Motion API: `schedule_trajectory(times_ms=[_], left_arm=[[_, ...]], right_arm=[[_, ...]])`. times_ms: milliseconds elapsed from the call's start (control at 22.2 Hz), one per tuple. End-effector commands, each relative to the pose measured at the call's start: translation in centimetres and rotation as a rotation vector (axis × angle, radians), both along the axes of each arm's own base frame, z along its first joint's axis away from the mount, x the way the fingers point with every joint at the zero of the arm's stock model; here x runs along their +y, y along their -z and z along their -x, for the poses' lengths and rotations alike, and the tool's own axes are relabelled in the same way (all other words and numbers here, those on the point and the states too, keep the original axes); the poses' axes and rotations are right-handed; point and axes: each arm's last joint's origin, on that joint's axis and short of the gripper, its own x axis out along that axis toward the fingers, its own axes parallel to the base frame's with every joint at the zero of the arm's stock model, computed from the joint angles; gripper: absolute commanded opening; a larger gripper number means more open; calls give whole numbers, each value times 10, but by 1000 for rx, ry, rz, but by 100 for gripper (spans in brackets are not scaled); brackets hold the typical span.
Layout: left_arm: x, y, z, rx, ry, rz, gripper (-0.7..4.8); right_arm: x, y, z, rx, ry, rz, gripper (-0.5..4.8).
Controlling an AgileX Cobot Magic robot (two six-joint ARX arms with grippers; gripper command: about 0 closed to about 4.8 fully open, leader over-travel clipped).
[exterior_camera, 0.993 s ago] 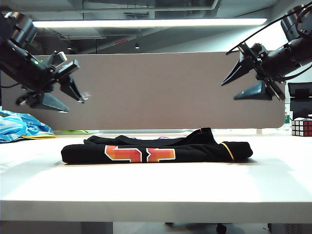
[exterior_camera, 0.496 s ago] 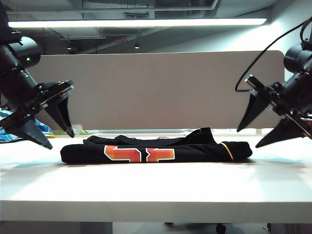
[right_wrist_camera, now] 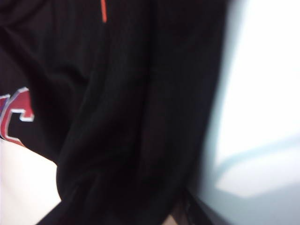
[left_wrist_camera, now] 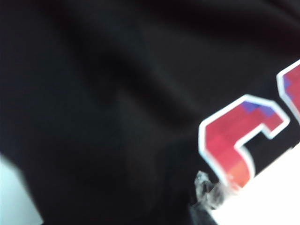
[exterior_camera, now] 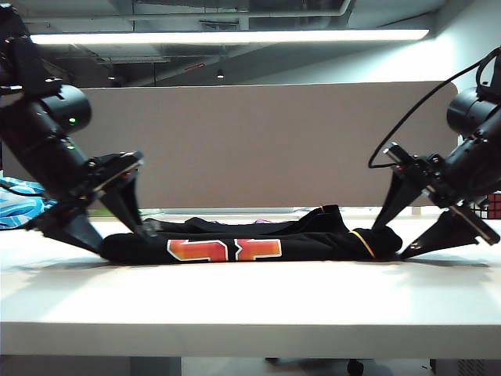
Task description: Fold the bottom side of the basketball jersey horizontally towards the center, about one-third of the way, and then fold the bottom of the basketball jersey up towards the top, creating a neat rectangle.
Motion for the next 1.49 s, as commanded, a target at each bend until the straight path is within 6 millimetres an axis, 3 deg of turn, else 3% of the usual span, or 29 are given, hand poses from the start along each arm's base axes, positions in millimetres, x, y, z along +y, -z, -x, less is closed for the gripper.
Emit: schedule_trajectory(times_ms=[45,135,181,226,271,451,632,812,948,1128,1309,1354,1489], left_arm=[[-8,13,2,42,3,-22,273],[-14,14,1,20,19,-16,132],[-15,13,0,8,20,-14,41],[-15,13,0,8,21,-14,22],[-15,13,0,16,29,0,-7],[-12,3,21,104,123,-52,-6],[-6,-39,67,107,157,-60,-6],[-5,-75,133,77,212,-64,-6],[-4,-93,143,-32,200,-42,-6],[-4,-102,120,-278,91,-115,-6],[-7,-112,73,-631,-110,-144,-6],[-9,-109,59,-721,-171,-171,-6],[-11,-98,31,-846,-244,-184,-6]], right_arm=[[8,0,-4,-31,3,-7,254],[15,-1,-6,-53,-13,-4,132],[17,-1,-6,-61,-14,8,28],[18,-1,-6,-64,-18,8,-4],[19,-1,-6,-65,-24,7,-8],[18,-12,14,-14,-128,60,-8],[15,-43,71,-54,-138,61,-8],[9,-80,146,-160,-122,58,-8],[8,-107,162,-280,-70,25,-9],[10,-115,137,-389,28,-59,-9],[13,-96,71,-373,68,-50,-9],[15,-89,44,-370,77,-57,-8],[19,-83,-4,-411,77,-62,-8]])
